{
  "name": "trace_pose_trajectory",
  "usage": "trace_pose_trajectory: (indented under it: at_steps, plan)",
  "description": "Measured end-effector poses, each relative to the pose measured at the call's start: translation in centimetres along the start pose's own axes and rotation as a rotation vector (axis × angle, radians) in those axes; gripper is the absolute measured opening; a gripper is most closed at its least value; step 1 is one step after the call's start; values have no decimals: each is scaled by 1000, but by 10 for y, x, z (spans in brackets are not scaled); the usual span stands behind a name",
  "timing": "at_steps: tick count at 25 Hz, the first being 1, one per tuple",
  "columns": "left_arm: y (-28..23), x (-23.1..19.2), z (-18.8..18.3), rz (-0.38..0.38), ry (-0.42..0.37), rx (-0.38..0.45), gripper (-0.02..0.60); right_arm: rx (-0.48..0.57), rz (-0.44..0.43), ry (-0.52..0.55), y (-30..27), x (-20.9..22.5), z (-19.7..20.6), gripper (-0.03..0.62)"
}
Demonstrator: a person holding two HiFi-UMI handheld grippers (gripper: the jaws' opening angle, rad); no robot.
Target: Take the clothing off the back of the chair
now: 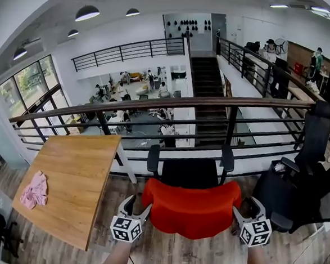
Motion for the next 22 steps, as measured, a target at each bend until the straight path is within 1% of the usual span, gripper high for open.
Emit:
trace_pose_trajectory:
  at_steps: [1, 6, 10, 13, 16, 19, 21, 22]
  plan:
    - [-5, -1, 2, 6, -1, -11, 331, -10, -9, -4, -5, 1, 3, 333]
    - [-26, 0, 12, 28, -10, -62, 333, -56, -58, -24, -26, 4, 13, 386]
    - [-40, -2, 20, 38, 7, -82, 333, -66, -91, -50, -38, 7, 18, 410]
    - [-47, -3, 23, 44, 22, -81, 331, -68, -109, -59, -44, 8, 19, 410]
    - [-52, -4, 22, 55, 26, -79, 320, -64, -131, -47, -50, 6, 17, 389]
    - [-53, -3, 21, 63, 22, -77, 299, -56, -156, -44, -53, 2, 15, 346]
    - [-54, -3, 20, 65, 21, -76, 282, -50, -170, -47, -55, 0, 14, 299]
    - [-54, -3, 20, 65, 21, -76, 278, -46, -175, -45, -56, 0, 13, 285]
Point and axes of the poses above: the fingertips, and each gripper's own axes: y backward along the fingers, x to its right, z out of its underside, the point moved 8 cm from there along y, backward along the fingers, and after that the axes turned 2 degrees about x, right-handed, at the moved point
